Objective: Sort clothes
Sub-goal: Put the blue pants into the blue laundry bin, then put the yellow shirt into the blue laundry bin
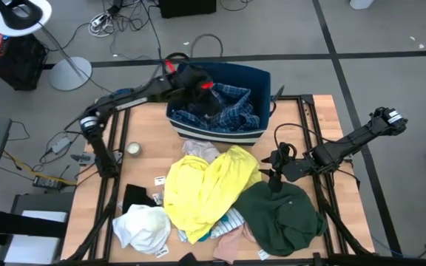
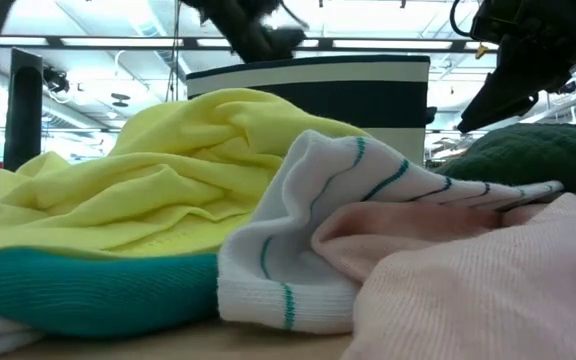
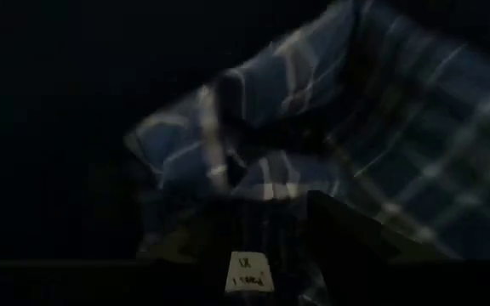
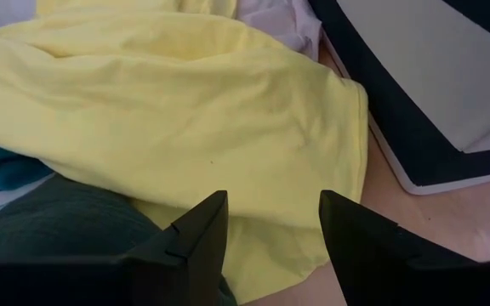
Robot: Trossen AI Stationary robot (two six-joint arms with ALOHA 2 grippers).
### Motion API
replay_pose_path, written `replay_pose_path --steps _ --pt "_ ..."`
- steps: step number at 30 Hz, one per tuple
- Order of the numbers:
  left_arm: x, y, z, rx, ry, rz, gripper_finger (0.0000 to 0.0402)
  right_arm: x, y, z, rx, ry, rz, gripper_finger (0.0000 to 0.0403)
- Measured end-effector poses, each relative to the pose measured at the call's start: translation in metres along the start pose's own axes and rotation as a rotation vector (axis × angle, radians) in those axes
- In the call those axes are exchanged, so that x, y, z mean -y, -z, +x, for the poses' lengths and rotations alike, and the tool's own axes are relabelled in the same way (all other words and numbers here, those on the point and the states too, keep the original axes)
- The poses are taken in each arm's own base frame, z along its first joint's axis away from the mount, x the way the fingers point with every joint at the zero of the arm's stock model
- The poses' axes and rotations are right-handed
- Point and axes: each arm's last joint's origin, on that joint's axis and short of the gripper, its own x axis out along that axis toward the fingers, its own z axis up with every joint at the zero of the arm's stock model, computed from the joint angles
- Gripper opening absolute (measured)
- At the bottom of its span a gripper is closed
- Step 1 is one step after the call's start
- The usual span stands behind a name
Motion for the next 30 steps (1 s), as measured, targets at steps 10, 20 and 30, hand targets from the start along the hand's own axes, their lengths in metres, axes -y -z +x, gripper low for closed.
replay_pose_path --steps 10,20,30 --pt "0.005 0.016 -0.090 0.148 0.059 0.020 0.0156 0.000 0.000 0.000 -0.002 -0.002 -0.001 0.0187" --pt "0.015 0.095 -0.153 0.330 0.187 0.040 0.0156 -0.001 -0.001 0.000 0.004 -0.007 0.007 0.0187" --pt "0.010 0.177 -0.176 0.398 0.226 0.015 0.0156 -0.003 -0.004 0.000 0.032 -0.027 0.030 0.0187"
